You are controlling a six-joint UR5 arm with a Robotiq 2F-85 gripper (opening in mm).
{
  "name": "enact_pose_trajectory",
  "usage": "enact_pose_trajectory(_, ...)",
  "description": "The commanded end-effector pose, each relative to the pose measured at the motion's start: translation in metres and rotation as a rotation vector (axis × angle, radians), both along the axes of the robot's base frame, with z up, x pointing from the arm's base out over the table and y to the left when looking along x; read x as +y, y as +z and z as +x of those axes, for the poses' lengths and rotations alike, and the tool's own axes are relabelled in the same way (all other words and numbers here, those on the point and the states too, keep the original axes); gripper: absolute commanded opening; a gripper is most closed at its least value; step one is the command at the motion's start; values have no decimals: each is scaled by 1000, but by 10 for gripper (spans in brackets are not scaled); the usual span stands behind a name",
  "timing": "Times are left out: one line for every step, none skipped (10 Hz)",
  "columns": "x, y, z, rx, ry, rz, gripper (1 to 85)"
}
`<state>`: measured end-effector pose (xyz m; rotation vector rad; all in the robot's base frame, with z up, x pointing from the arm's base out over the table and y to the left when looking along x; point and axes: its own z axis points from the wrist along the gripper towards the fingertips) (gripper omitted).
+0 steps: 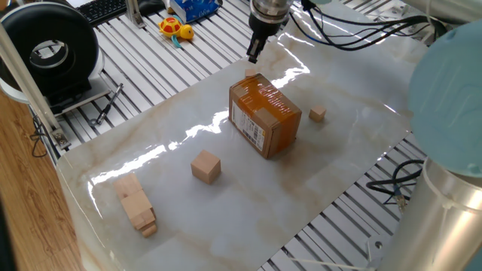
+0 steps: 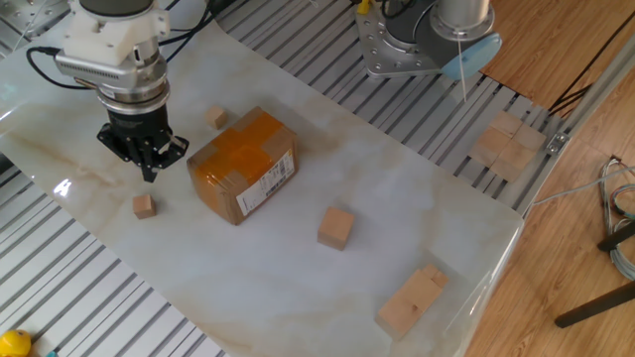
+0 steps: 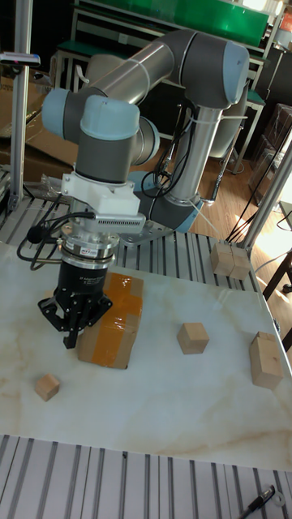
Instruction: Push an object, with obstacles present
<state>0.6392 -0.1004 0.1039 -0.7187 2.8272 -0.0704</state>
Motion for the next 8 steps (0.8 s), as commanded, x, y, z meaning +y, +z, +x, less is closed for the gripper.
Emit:
enact_pose_trajectory(5,7,0,-8,-25,22,13)
enact_pose_trajectory(8,7,-1,-4,-68,43,13)
enact_pose_trajectory(10,9,7,-32,-106,64,13)
enact_pose_trajectory(15,10,9,-38,-122,89,13)
enact_pose_trajectory(18,11,12,-48,-127,103,13)
enact_pose_trajectory(9,10,15,-59,-107,69,13)
enact_pose_trajectory(0,5,31,-65,-76,38,13)
enact_pose_trajectory(2,0,46,-66,-61,32,13)
